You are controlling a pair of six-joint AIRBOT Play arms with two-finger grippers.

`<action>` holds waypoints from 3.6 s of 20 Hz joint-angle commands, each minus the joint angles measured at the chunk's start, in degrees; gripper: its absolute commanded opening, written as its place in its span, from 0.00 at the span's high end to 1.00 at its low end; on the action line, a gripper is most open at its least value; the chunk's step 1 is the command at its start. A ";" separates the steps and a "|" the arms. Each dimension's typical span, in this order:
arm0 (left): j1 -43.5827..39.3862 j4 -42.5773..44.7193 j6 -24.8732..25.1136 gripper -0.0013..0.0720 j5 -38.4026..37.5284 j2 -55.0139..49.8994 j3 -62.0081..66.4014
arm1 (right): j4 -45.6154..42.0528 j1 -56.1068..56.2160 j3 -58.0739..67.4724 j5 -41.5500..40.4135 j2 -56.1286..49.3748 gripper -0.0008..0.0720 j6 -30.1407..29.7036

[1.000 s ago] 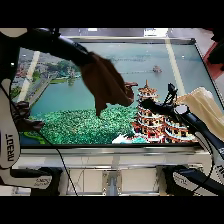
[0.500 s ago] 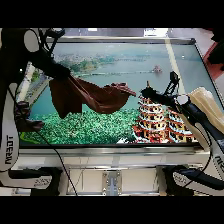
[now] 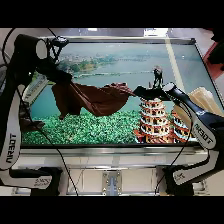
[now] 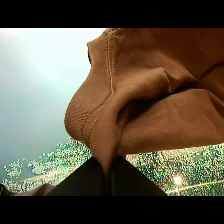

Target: Fold the shirts.

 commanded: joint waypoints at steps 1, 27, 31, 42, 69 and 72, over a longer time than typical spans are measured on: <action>-0.02 0.02 0.00 0.96 1.81 -0.09 -0.22 | -1.99 0.04 4.81 2.82 -4.66 0.30 0.09; -0.04 19.61 -2.75 0.96 5.53 12.74 8.83 | -40.46 -9.53 29.49 27.96 35.32 0.95 11.30; -0.04 9.03 -2.80 0.96 2.86 21.27 10.38 | -42.45 -10.49 29.49 28.50 48.06 0.95 11.30; -0.02 -0.50 -5.18 0.96 18.62 10.93 -21.73 | -32.54 -10.45 22.86 17.00 21.90 0.95 12.41; 32.52 -29.62 -2.73 0.11 36.26 15.08 -45.38 | -40.52 -23.45 6.80 21.27 26.08 0.43 16.61; 32.54 -44.50 1.73 0.11 35.52 4.76 -47.10 | -37.03 -23.41 -2.91 20.52 34.36 0.43 14.75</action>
